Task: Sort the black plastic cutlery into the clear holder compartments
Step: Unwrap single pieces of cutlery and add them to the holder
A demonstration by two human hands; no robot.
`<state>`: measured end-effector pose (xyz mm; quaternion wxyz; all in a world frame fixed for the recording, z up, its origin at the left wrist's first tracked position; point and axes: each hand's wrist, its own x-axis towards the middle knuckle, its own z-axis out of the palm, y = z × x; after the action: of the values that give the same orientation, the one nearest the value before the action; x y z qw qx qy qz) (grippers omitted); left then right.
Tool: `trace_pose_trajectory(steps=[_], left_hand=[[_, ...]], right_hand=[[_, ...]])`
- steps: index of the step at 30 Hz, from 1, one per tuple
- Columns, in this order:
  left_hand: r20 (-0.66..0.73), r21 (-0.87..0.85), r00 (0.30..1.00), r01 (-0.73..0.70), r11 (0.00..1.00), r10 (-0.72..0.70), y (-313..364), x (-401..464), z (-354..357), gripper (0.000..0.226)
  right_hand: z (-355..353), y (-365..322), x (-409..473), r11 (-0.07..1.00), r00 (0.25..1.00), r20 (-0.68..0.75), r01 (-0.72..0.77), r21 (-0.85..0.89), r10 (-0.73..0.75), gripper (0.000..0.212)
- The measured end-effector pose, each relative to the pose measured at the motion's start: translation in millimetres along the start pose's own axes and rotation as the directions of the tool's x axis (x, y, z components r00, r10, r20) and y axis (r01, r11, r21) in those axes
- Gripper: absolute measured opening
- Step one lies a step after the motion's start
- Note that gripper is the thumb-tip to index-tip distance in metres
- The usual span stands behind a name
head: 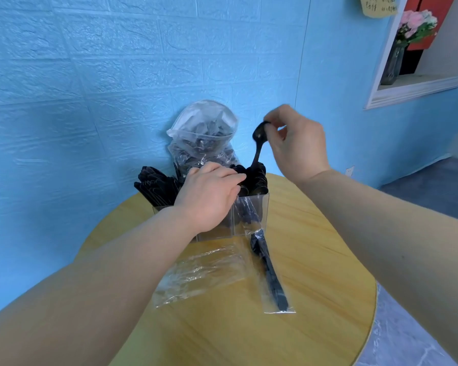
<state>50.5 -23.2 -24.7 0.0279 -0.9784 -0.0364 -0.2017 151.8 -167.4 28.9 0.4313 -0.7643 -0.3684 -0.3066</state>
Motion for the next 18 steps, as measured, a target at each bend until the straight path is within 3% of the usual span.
trace_pose_trajectory(steps=[4, 9, 11, 14, 16, 18], left_hand=[[-0.041, -0.022, 0.999, 0.008, 1.000, -0.009, -4.1, -2.3, 3.3, 0.039], [-0.054, 0.006, 0.998, 0.018, 1.000, -0.018, -2.6, -3.7, 6.3, 0.039], [-0.071, 0.010, 0.997, 0.015, 1.000, -0.014, -0.5, -5.7, 5.9, 0.039], [-0.116, -0.001, 0.993, 0.010, 1.000, -0.010, 4.9, -14.2, 3.9, 0.039], [-0.147, -0.022, 0.989, 0.006, 1.000, -0.010, 11.1, -25.1, 4.0, 0.038], [-0.163, -0.028, 0.987, -0.001, 1.000, -0.004, 19.2, -40.8, 7.6, 0.037]], right_hand=[[11.6, 18.9, -20.1, 0.984, 0.978, 0.209, 0.029, -0.178, 0.009, 0.019], [16.4, 30.3, -41.0, 0.957, 0.846, 0.528, 0.086, -0.278, 0.077, 0.038], [13.9, 28.7, -44.1, 0.964, 0.844, 0.529, 0.061, -0.260, 0.090, 0.040], [3.9, 22.7, -52.9, 0.979, 0.918, 0.380, -0.038, -0.202, 0.114, 0.042], [-4.8, 18.6, -67.8, 0.979, 0.943, 0.288, -0.123, -0.163, 0.166, 0.033], [-11.5, 17.0, -89.1, 0.958, 0.915, 0.307, -0.208, -0.200, 0.263, 0.019]])
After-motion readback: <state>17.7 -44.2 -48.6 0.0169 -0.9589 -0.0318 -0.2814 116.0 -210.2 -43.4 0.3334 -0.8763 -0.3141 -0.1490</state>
